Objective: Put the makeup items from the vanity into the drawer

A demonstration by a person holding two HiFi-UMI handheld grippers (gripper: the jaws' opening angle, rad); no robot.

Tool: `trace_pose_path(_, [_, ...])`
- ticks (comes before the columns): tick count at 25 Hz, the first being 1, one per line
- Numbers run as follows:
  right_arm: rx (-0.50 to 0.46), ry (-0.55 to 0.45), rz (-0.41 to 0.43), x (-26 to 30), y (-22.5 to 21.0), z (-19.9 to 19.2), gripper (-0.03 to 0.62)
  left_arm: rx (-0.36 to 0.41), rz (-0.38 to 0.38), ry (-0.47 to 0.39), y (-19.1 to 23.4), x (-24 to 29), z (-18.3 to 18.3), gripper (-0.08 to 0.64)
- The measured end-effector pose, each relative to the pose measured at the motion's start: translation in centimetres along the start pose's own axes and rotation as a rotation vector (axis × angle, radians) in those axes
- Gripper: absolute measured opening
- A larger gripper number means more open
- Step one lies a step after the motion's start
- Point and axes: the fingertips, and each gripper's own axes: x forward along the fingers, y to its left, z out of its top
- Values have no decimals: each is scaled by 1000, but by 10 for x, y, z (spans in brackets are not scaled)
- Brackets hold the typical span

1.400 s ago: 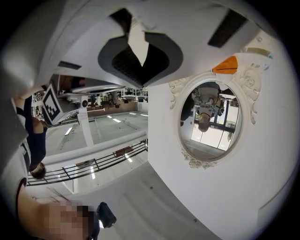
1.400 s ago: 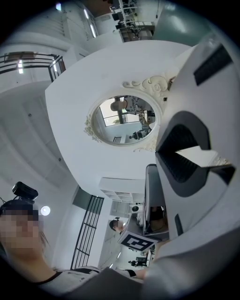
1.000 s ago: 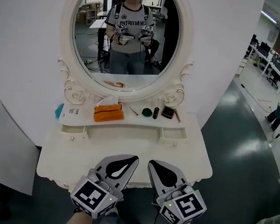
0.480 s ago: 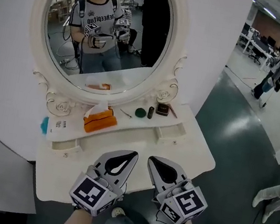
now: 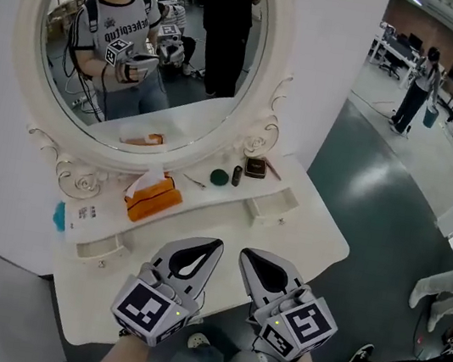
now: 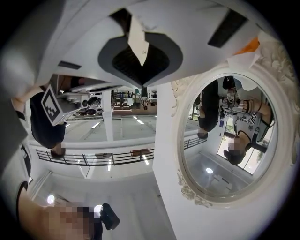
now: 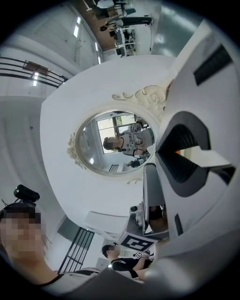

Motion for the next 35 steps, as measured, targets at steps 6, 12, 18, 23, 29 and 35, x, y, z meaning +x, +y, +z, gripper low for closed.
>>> trace_pose_path(6, [-7, 9, -23, 7, 0, 0, 26, -14, -21, -12, 10, -1, -2, 25])
trace_pose_path(12, [-15, 1, -19, 16, -5, 5, 26, -17, -6, -15, 20, -1, -1, 25])
trace_pose_path(18, [-16, 0, 3, 30, -17, 9, 26, -2, 20, -20, 32, 9, 2, 25])
trace_pose_path(23, [-18, 2, 35, 49, -34, 12, 26, -17, 48, 21, 45, 25, 1, 25])
trace_pose_path(29, [-16, 20, 57, 75, -64, 16, 29, -12, 72, -1, 65, 52, 2, 25])
trace_pose_path(35, [-11, 51, 75, 102, -94, 11, 42, -49, 102, 33, 84, 74, -5, 25])
